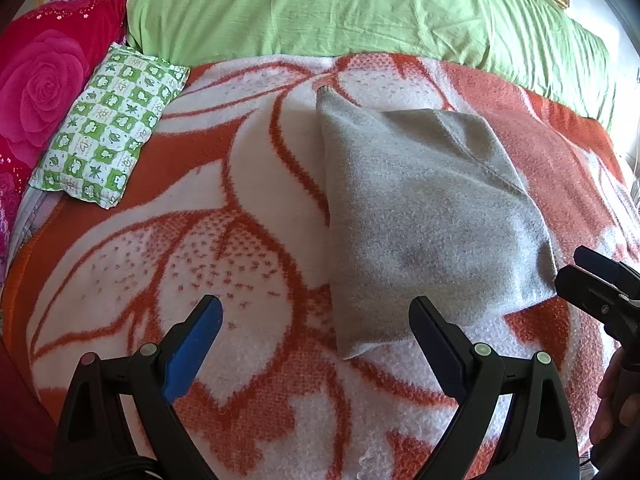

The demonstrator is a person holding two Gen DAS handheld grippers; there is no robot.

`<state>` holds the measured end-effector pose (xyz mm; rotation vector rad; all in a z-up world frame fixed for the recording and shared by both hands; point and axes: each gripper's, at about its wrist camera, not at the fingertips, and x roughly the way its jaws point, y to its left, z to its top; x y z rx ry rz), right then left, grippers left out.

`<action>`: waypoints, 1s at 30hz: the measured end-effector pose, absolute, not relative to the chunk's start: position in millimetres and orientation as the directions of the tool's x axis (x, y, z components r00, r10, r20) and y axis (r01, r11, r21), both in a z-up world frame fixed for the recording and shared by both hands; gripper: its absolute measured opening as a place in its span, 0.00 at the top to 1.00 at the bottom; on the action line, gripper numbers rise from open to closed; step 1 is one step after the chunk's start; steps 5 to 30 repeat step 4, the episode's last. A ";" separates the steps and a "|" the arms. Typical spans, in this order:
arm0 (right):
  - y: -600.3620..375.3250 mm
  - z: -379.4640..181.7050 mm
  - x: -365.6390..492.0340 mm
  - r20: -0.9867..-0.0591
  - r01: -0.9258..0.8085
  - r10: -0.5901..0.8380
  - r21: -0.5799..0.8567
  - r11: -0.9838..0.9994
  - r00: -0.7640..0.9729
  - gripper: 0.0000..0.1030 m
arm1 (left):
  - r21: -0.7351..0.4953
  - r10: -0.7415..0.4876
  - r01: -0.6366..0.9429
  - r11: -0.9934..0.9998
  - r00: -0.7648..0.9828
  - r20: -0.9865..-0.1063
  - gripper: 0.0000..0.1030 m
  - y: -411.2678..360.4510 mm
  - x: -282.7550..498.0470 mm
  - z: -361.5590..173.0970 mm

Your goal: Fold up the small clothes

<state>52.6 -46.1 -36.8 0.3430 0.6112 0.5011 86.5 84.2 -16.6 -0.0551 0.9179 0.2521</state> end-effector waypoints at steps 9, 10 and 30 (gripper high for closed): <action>-46.4 -36.7 52.6 -0.455 -0.342 0.536 0.443 0.829 0.711 0.00 | 0.061 0.189 -0.232 0.971 0.582 -0.791 0.08 81.0 88.0 -18.0; -46.4 -36.7 52.6 -0.455 -0.342 0.536 0.443 0.829 0.711 0.00 | 0.061 0.189 -0.232 0.971 0.582 -0.791 0.08 81.0 88.0 -18.0; -46.4 -36.7 52.6 -0.455 -0.342 0.536 0.443 0.829 0.711 0.00 | 0.061 0.189 -0.232 0.971 0.582 -0.791 0.08 81.0 88.0 -18.0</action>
